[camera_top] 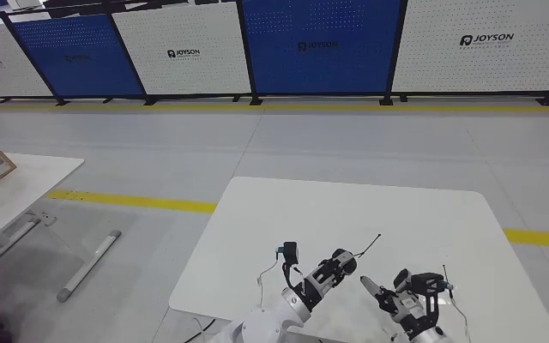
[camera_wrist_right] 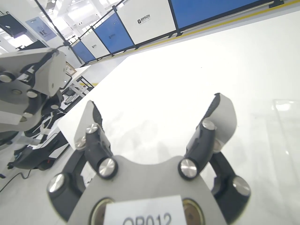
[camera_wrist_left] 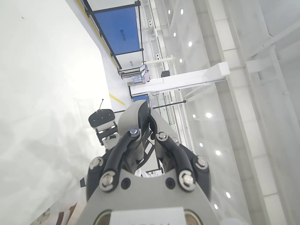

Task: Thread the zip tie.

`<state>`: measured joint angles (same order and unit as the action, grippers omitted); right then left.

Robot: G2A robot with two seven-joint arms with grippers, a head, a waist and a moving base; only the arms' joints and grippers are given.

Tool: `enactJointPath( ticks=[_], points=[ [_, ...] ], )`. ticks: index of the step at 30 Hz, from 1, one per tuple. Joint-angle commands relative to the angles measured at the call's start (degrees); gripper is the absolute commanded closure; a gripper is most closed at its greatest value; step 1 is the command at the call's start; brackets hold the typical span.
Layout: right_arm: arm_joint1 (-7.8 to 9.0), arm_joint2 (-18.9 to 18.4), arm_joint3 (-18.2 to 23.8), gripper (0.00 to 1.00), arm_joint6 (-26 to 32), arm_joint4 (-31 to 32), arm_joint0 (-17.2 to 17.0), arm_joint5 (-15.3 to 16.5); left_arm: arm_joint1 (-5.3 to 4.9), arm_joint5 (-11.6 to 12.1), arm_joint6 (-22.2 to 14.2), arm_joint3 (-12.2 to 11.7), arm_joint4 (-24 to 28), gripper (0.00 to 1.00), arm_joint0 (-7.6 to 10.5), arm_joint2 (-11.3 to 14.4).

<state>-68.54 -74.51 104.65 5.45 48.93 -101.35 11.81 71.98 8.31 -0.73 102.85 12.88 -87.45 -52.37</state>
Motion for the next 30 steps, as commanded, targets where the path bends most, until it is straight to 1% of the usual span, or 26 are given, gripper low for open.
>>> enactJointPath(
  ticks=[1, 4, 5, 6, 7, 8, 9, 11, 12, 17, 21, 27, 30],
  points=[
    [0.01, 0.0, -0.1, 0.0, 0.4, -0.2, 0.3, 0.4, 0.04, -0.1, 0.0, 0.0, -0.3, 1.0, 0.11, 0.1],
    [-0.02, 0.1, -0.1, 0.0, 0.1, -1.1, 0.5, 1.1, 0.08, 0.0, -0.2, -0.1, -1.1, 1.0, 0.11, 0.4],
    [-0.02, 0.1, -0.2, 0.32, 0.1, -1.3, 0.5, 1.2, 0.1, 0.0, -0.3, -0.1, -1.2, 1.0, 0.1, 0.6],
    [-0.02, 0.1, -0.2, 0.36, 0.2, -1.4, 0.6, 1.2, 0.12, 0.0, -0.3, -0.3, -1.4, 1.0, 0.11, 0.7],
    [-0.02, 0.1, -0.2, 0.35, 0.3, -1.6, 0.6, 1.2, 0.14, 0.0, -0.4, -0.4, -1.5, 1.0, 0.14, 0.8],
    [-0.03, 0.1, -0.3, 0.49, 0.2, -1.8, 0.6, 1.3, 0.16, 0.0, -0.5, -0.6, -1.6, 1.0, 0.16, 0.9],
    [-0.03, 0.2, -0.3, 0.53, 0.2, -1.9, 0.7, 1.3, 0.18, 0.0, -0.6, -0.7, -1.7, 1.0, 0.19, 1.0],
    [-0.05, 0.2, -0.4, 0.53, 0.0, -2.2, 0.7, 1.6, 0.23, -0.1, -0.7, -1.0, -2.1, 1.0, 0.3, 1.2],
    [-0.05, 0.2, -0.4, 0.57, -0.1, -2.5, 0.7, 1.9, 0.25, -0.1, -0.8, -1.1, -2.3, 1.0, 0.34, 1.4],
    [0.05, 0.0, -0.3, 0.57, 0.5, -3.9, 0.6, 3.9, 0.43, -0.3, -0.8, -1.8, -3.1, 1.0, 0.66, 2.1],
    [0.12, -0.1, -0.3, 0.62, 1.0, -4.6, 0.7, 4.9, 0.58, -0.3, -0.8, -2.3, -3.7, 1.0, 0.96, 2.7],
    [0.2, -0.4, -0.2, 0.61, 1.1, -6.3, 0.7, 6.3, 0.76, -0.5, -0.6, -3.0, -4.5, 1.0, 1.32, 3.3],
    [0.26, -0.5, -0.2, 0.63, 1.4, -6.6, 0.7, 6.7, 0.86, -0.5, -0.5, -3.3, -4.6, 1.0, 1.5, 3.5]
  ],
)
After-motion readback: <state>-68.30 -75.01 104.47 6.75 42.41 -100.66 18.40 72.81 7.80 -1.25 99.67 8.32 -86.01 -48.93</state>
